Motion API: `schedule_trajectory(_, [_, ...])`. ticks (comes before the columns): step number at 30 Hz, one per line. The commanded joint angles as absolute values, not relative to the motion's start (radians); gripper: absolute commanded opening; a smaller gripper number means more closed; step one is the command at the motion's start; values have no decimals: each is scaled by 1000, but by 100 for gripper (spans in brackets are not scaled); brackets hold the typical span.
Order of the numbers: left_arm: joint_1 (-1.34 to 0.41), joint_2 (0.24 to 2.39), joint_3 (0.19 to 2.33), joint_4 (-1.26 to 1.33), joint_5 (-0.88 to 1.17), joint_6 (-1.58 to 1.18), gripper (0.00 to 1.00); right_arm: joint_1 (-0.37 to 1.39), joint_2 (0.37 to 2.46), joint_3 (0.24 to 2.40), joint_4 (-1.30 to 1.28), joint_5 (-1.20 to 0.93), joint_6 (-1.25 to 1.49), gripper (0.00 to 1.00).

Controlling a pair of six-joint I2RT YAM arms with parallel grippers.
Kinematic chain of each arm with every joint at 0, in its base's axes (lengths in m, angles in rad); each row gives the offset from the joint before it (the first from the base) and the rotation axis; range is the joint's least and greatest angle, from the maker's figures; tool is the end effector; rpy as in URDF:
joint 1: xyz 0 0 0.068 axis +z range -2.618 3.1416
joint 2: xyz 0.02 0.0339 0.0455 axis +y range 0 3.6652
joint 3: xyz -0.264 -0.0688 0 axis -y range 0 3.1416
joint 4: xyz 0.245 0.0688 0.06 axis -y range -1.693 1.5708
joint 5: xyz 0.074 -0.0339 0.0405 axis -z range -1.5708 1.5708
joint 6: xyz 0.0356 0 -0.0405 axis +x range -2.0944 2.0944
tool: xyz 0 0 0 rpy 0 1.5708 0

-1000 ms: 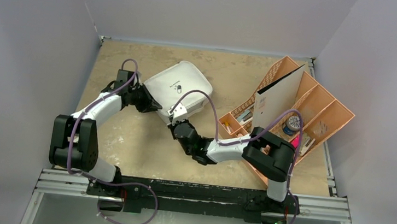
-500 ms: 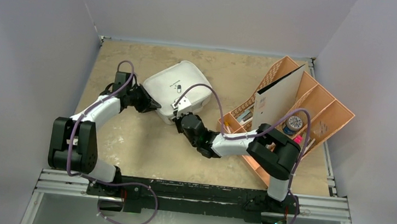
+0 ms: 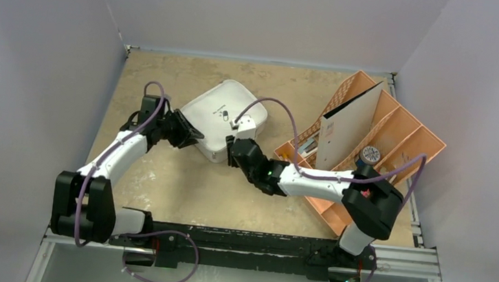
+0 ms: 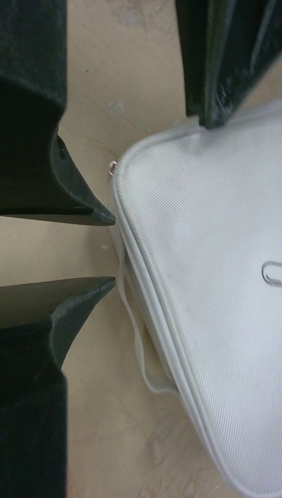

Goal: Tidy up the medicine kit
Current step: Zip the medicine box at the center of the board.

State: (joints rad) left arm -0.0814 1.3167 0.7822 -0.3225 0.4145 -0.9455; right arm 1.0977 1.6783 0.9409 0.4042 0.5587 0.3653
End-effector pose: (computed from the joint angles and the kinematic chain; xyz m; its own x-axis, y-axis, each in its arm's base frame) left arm 0.2628 -0.0358 0.2153 -0.7144 -0.6863 -0.1364 -0.4134 0.5713 -0.7090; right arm 0.1847 0.3194 0.2216 -0.3273 0.0254 -0.9446 -0.4386 0.8814 0.1756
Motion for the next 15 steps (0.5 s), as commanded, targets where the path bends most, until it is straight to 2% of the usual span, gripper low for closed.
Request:
schedule_trajectory(1, [-89, 1241, 843, -390, 367, -838, 34, 1033, 1639, 1051, 111, 561, 519, 41])
schedule_trajectory(7, [-82, 1274, 1028, -552, 213, -619, 53, 999, 1659, 1160, -45, 547, 607, 50])
schedule_trajectory(11, [-22, 1402, 1208, -639, 161, -475, 57, 978, 1684, 1198, -40, 519, 638, 58])
schedule_trajectory(15, [63, 1552, 1336, -669, 159, -402, 59, 940, 1746, 1265, -70, 478, 658, 56])
